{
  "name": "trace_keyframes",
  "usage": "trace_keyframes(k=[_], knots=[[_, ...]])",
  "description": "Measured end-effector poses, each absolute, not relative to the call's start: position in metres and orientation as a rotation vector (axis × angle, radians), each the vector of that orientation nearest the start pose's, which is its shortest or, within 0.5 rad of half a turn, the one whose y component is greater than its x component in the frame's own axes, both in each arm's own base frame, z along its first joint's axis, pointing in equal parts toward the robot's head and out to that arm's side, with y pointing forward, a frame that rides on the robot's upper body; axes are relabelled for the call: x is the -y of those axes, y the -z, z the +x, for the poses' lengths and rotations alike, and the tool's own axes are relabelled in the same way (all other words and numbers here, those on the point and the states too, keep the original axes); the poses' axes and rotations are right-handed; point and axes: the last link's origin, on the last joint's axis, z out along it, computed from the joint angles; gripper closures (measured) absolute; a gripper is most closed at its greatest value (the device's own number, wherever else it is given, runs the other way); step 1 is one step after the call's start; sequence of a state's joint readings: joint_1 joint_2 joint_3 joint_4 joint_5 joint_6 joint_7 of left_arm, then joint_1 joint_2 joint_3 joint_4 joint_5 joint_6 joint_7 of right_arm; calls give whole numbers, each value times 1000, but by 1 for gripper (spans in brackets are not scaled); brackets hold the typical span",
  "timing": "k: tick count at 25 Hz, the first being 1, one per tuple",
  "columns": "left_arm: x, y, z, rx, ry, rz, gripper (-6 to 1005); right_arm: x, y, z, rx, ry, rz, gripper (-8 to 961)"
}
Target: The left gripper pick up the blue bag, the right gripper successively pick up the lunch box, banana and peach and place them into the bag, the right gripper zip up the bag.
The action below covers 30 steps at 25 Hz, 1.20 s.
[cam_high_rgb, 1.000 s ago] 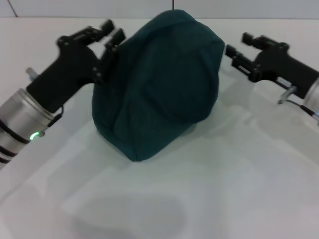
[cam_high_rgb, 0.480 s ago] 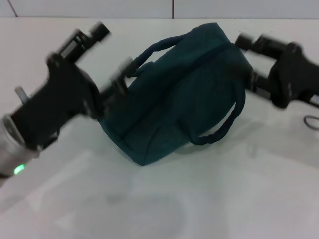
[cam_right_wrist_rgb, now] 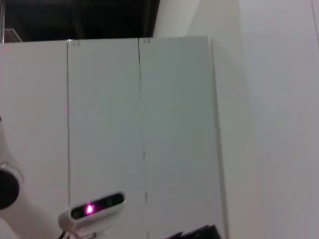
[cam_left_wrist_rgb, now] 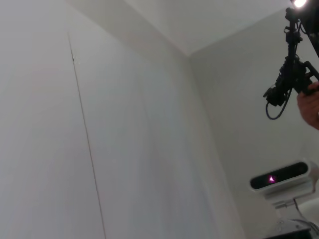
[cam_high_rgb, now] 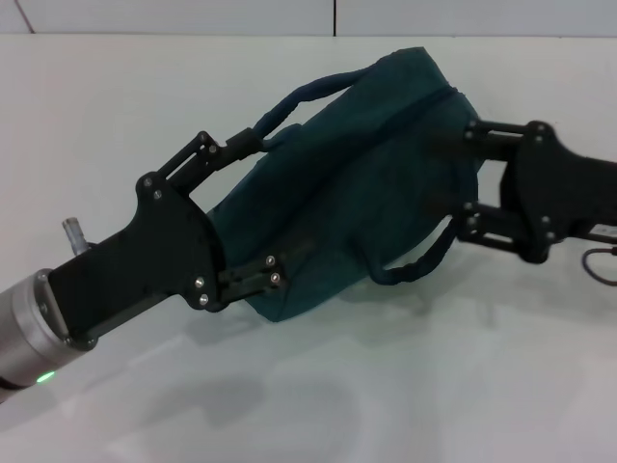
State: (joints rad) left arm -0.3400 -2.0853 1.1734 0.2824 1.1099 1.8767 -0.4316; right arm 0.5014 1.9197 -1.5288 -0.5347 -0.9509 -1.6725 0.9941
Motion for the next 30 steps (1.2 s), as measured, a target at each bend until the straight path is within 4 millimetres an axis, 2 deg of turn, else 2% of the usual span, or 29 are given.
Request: trace_keyframes(k=[7,21,30], knots=[[-242,20,-248,-147,1316,-2243,124,-311,2,190,38,-1265,-2745,433],[-249,18,-243,-204,1312,-2251,124,-316,-4,193,24,-1255,-2689,432],[-251,11,-246,-201,1305,-2326,124,-319,-1,194,23,-1158,-2806,433]])
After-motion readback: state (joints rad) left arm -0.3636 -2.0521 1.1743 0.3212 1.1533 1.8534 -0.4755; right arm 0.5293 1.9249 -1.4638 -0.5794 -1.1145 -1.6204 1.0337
